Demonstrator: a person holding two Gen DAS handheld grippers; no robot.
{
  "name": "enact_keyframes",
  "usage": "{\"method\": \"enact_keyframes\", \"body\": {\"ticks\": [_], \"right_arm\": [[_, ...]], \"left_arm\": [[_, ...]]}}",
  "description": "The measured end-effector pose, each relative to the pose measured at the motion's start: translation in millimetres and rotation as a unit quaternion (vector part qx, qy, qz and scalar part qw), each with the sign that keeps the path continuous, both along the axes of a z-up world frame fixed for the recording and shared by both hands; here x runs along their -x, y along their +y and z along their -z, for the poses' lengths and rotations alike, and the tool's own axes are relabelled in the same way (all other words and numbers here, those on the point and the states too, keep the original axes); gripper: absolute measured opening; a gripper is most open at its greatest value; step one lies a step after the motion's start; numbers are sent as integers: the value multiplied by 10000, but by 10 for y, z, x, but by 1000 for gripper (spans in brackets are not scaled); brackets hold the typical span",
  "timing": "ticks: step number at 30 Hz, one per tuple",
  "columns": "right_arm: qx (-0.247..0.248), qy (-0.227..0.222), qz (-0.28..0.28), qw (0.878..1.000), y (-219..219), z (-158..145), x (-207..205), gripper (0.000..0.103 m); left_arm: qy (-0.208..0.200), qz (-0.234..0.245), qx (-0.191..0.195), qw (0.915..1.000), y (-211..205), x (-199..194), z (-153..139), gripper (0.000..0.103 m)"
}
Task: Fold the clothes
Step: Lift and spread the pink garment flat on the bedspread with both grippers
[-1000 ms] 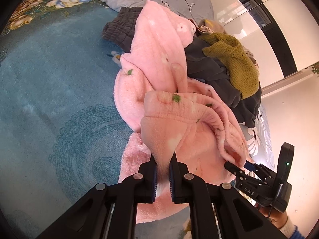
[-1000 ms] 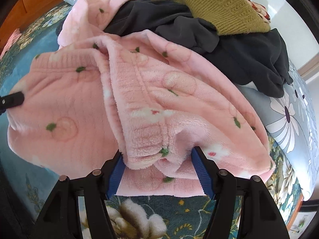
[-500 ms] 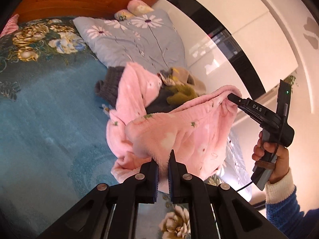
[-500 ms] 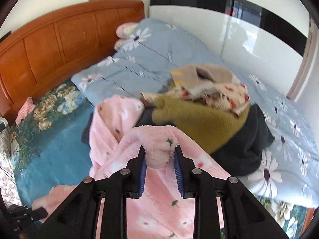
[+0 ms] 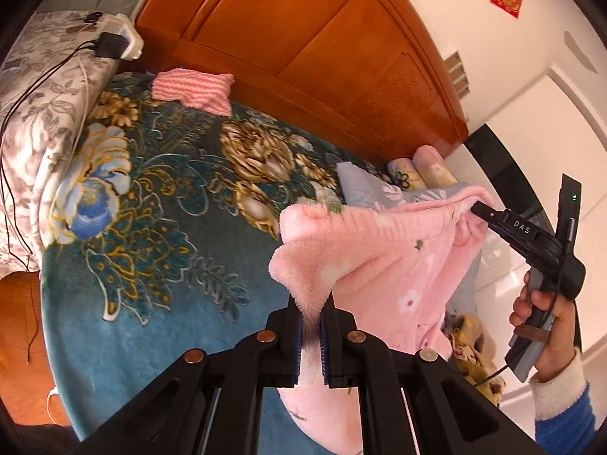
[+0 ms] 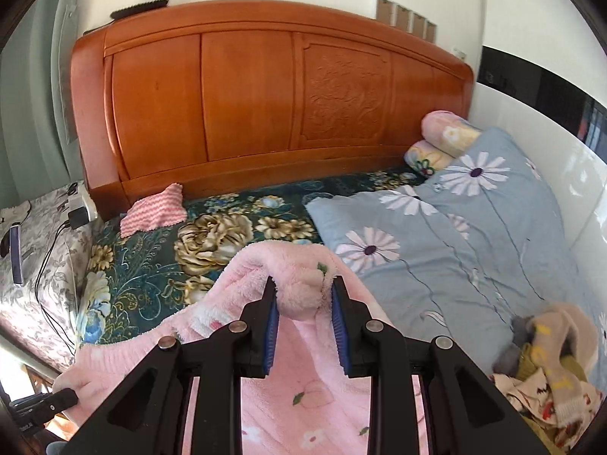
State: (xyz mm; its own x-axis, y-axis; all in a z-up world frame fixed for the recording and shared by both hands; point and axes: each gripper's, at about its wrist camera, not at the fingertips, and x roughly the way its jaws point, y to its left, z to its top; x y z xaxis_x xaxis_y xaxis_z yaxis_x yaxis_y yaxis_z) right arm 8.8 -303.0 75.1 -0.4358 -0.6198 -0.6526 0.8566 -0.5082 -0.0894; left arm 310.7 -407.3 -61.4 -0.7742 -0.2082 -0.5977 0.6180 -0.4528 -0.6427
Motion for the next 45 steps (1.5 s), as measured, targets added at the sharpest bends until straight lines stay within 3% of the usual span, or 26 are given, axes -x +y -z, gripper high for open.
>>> {"method": "enact_keyframes", "body": {"ticks": [2,7,11,15,17,18,19,21,24,27,29,31,35,37,41,45], "right_arm": [[-181,30,-152,9997,-410,154,-54,27],[-985,65,-307,9946,-1149,776,-128,27],[-1576,-17,-307,9870,-1371,1357,-107,27],[-1865,-217,-136,9821,-1364,1712,-24,29],[-1888,-340,-79,9814,-1329,1797,6,48],[-1858,-346,-114,9819,-1294,1785,-4,54],[-1827,-353,-150,9824,-1260,1774,-14,61],[-1733,-418,-206,9838,-1166,1711,-31,62],[-1141,-827,-194,9898,-773,1446,-54,62],[-709,-1064,-136,9917,-58,1268,-69,62],[-816,-906,186,9924,580,1300,-27,62],[-1128,-886,612,9878,1255,1442,-15,62],[-1829,-1104,1344,9676,2491,1841,-104,62],[-1983,-1219,1641,9586,2931,2036,-178,62],[-2107,-1246,1922,9503,3303,2348,-255,62],[-2474,-850,2107,9419,3309,2595,-199,62]], "left_arm": [[-283,-196,-33,9994,-227,28,189,8],[-838,-432,-693,9931,-635,120,871,8],[-1259,-339,-863,9877,-707,229,1206,8],[-1325,-334,-1044,9851,-724,298,1340,11],[-1259,-332,-1155,9847,-712,297,1340,20],[-1266,-337,-1221,9838,-696,289,1333,34],[-1276,-342,-1289,9828,-680,280,1326,42],[-1157,-431,-1418,9822,-607,206,1280,47],[-1008,-557,-1553,9811,-365,54,1188,51],[-992,-492,-1401,9839,21,-17,1109,53],[-1026,-236,-1349,9852,315,52,1106,54],[-1210,328,-1187,9850,600,276,1108,54],[-1569,1306,-664,9767,1130,668,1068,54],[-1660,1465,-671,9729,1264,697,1094,54],[-1821,1577,-665,9683,1441,657,1134,54],[-1797,1407,-517,9722,1446,498,1078,54]]}}
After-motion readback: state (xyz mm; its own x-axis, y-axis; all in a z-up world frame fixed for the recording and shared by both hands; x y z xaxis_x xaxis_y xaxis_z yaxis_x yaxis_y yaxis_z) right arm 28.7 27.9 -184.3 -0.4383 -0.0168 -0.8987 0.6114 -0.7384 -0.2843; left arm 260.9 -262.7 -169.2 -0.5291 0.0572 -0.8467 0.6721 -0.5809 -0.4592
